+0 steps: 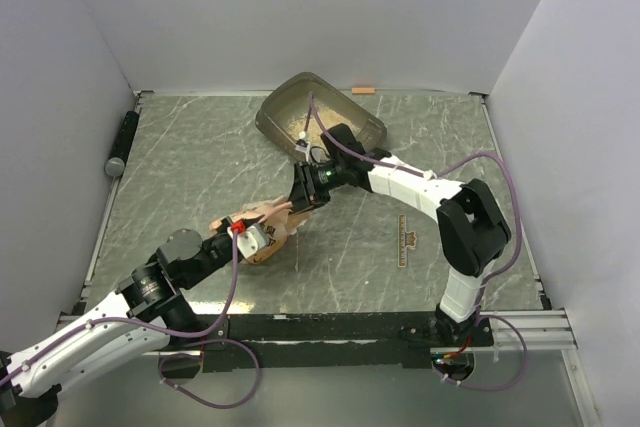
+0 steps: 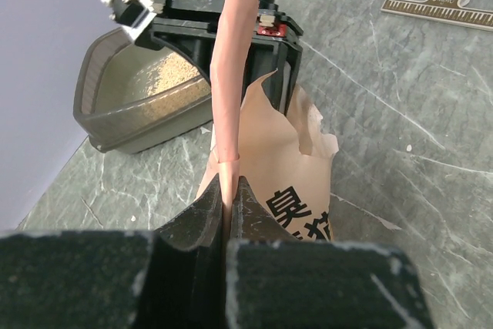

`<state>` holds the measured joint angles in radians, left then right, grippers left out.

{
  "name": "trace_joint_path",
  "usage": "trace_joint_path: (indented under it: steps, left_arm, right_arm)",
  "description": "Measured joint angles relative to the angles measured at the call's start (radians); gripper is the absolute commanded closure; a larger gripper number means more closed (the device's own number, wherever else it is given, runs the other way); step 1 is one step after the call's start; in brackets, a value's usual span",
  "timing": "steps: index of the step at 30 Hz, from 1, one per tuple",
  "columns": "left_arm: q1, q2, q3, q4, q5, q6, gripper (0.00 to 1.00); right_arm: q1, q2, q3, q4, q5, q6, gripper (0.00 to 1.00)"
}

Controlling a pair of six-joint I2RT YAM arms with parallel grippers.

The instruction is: Fill the litter box with clean litter

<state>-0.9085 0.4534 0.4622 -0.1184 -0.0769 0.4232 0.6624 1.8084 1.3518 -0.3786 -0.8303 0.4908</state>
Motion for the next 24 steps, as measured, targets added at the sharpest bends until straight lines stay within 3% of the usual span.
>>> trace_joint_path:
  steps: [10,24]
  left_arm:
    - [-0.001,0.001,0.0,0.002,0.008,0.0,0.99]
    - [-0.002,0.009,0.0,0.003,0.013,0.0,0.99]
  right_arm:
    - [-0.05,-0.161,-0.324,0.357,-0.035,0.232,1.0]
    - [-0.131,-0.31,-0.639,0.75,-0.098,0.528,1.0]
